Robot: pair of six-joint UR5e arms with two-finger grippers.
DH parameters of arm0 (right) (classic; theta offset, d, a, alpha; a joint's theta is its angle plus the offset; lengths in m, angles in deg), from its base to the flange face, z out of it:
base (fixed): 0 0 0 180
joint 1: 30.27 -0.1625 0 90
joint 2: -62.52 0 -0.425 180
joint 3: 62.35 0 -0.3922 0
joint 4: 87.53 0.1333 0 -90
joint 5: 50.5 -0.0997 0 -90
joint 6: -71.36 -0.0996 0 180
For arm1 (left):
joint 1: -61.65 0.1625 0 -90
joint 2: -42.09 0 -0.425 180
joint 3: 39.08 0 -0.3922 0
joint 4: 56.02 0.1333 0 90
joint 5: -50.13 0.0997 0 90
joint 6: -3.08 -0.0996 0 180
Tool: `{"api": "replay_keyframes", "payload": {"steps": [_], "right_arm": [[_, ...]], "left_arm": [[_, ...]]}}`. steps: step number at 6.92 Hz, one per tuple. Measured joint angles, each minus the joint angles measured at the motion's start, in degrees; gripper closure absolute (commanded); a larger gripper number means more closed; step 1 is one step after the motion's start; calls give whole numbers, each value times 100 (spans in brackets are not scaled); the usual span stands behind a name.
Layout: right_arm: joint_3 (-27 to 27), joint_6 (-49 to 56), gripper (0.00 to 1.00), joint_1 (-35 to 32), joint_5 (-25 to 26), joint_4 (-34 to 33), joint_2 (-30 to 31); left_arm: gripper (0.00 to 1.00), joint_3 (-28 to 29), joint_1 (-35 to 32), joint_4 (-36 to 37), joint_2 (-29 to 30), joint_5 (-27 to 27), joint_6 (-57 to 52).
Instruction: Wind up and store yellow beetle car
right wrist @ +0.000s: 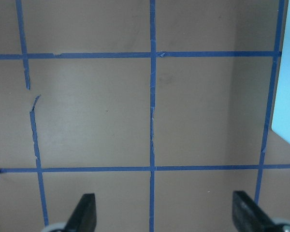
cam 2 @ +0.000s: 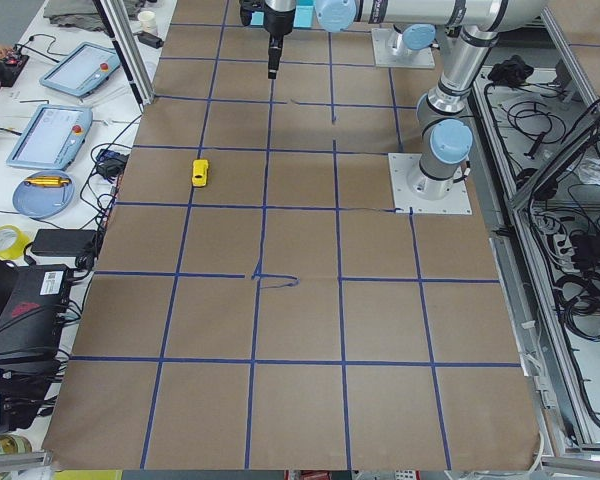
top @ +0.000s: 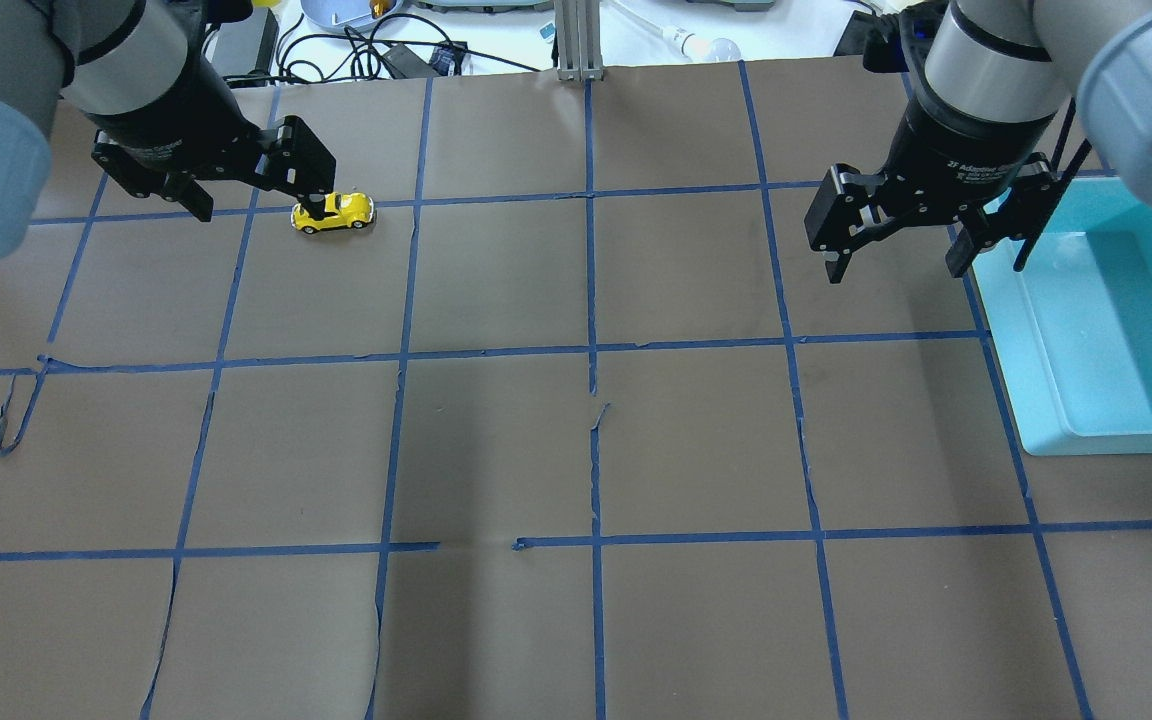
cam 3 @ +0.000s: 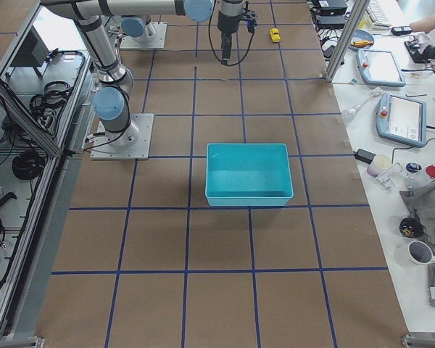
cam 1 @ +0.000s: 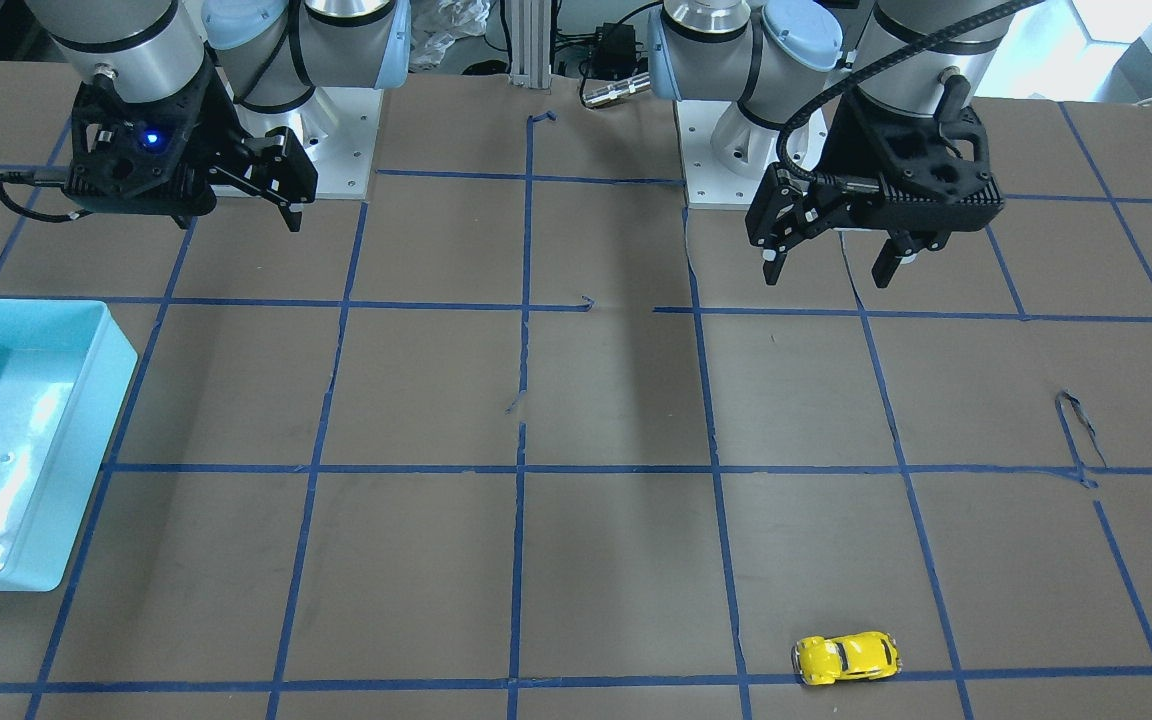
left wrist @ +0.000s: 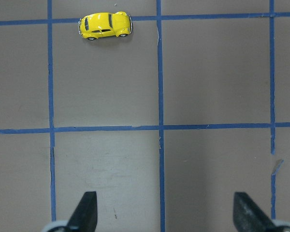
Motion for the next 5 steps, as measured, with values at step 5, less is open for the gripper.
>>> {"api": "replay_keyframes", "payload": {"steps": [5], "right_arm": [[0,2,0,2,30,15,0]], "left_arm": [[0,1,4,-3,-6,6,-23]]}}
